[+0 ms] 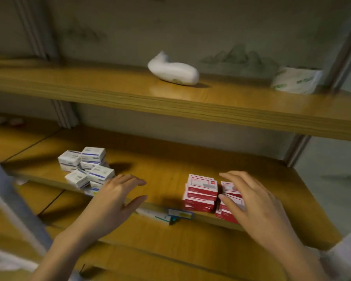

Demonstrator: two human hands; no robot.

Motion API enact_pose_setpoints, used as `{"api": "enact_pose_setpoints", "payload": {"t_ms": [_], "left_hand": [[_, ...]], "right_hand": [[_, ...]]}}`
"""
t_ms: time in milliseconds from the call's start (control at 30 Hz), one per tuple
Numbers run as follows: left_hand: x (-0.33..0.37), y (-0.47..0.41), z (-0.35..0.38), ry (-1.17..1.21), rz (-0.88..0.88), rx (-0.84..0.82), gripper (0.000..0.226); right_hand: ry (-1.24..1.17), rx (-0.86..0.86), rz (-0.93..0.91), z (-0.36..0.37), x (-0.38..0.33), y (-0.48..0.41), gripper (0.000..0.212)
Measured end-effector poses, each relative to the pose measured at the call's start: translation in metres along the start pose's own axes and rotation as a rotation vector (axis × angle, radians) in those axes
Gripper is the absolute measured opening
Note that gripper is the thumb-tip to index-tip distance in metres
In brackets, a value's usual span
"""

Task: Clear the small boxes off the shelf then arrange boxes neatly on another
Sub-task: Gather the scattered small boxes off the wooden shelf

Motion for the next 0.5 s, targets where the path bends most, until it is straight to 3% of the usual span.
{"api": "enact_pose_setpoints", "payload": {"t_ms": [233, 500], "left_hand": [[-0.047, 0.069, -0.031, -0.235, -0.258, 0.036, 0.042], [-0.108, 0.167, -0.074, -0.377, -0.568, 0.023, 0.041]], "right_hand": [[-0.081, -0.134, -0.398, 0.034, -0.094, -0.035, 0.042], [-0.156, -0.271, -0.632, 0.103, -0.204, -0.064, 0.037]]}}
Point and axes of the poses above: each hand's wrist, its own y-axis away from the middle knuckle, its own z-axis out of the palm, x = y × z, the point moved 1 cm from there along -y, towards the middle knuckle, and after that the axes turned 5 degrees about -y, right-handed, at the moved point
